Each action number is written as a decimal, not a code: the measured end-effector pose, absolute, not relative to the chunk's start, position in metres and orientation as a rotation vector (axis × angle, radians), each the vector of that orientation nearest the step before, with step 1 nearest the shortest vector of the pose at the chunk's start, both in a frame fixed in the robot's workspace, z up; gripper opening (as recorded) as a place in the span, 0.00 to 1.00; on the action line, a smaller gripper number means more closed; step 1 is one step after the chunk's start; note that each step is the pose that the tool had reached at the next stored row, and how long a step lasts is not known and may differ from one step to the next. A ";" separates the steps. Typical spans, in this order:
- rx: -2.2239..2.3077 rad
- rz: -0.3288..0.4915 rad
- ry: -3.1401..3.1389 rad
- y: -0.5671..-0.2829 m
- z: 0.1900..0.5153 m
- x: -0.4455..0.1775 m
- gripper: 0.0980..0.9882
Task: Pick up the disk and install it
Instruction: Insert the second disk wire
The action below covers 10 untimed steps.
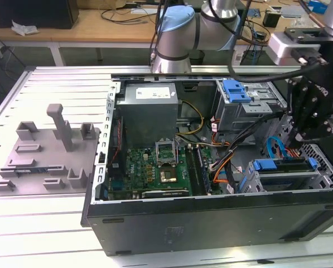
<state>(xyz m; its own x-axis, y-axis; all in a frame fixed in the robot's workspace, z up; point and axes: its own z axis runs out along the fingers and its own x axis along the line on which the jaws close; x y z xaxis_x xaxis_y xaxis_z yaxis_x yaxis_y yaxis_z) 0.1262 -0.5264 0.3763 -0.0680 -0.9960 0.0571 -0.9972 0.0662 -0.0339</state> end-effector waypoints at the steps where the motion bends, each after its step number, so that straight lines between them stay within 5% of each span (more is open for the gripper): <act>1: 2.132 0.100 -2.280 -0.526 0.376 0.121 0.01; 10: 2.133 0.105 -2.281 -0.526 0.376 0.113 0.01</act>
